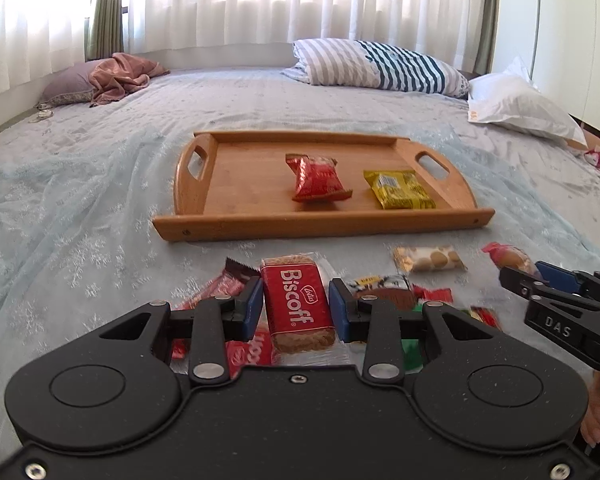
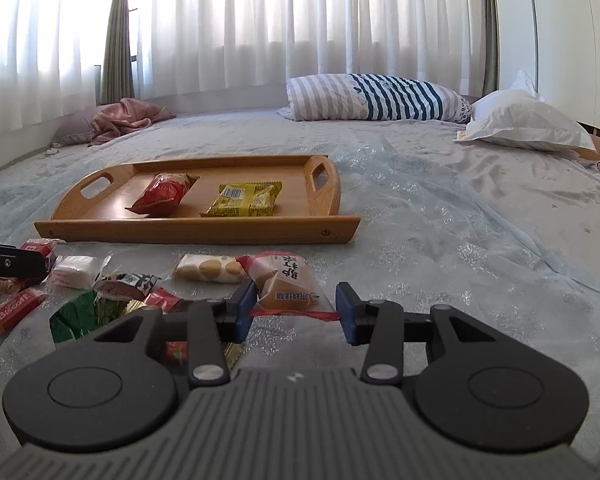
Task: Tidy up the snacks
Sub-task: 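Carry the Biscoff packet with the left tool while the right tool carries the pastry onto the tray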
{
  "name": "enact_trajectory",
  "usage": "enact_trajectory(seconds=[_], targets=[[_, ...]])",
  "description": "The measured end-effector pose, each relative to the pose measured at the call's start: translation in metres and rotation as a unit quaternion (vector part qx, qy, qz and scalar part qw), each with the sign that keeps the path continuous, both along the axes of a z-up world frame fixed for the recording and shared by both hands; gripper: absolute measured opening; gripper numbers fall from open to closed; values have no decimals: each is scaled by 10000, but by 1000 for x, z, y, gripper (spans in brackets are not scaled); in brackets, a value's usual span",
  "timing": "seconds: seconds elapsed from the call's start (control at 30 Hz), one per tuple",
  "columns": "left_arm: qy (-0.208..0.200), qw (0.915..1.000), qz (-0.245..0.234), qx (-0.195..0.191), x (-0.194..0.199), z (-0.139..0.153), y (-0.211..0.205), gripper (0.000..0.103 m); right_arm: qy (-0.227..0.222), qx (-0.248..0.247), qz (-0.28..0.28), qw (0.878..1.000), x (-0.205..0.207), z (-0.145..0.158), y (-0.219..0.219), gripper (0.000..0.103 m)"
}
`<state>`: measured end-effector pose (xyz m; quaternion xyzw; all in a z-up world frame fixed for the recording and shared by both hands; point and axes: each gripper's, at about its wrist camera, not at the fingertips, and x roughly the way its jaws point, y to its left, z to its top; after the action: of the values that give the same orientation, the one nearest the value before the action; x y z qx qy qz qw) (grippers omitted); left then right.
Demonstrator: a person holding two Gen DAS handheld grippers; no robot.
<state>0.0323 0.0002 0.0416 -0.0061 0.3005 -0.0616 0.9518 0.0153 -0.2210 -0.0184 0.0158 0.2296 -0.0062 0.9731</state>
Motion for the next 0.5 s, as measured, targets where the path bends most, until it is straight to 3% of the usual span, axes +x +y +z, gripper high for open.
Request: enact_trajectory(seconds=[0.5], targets=[[-155,9996,66,-241,62,25,17,34,-190,-80,-157,9997,44,28,-4,48]])
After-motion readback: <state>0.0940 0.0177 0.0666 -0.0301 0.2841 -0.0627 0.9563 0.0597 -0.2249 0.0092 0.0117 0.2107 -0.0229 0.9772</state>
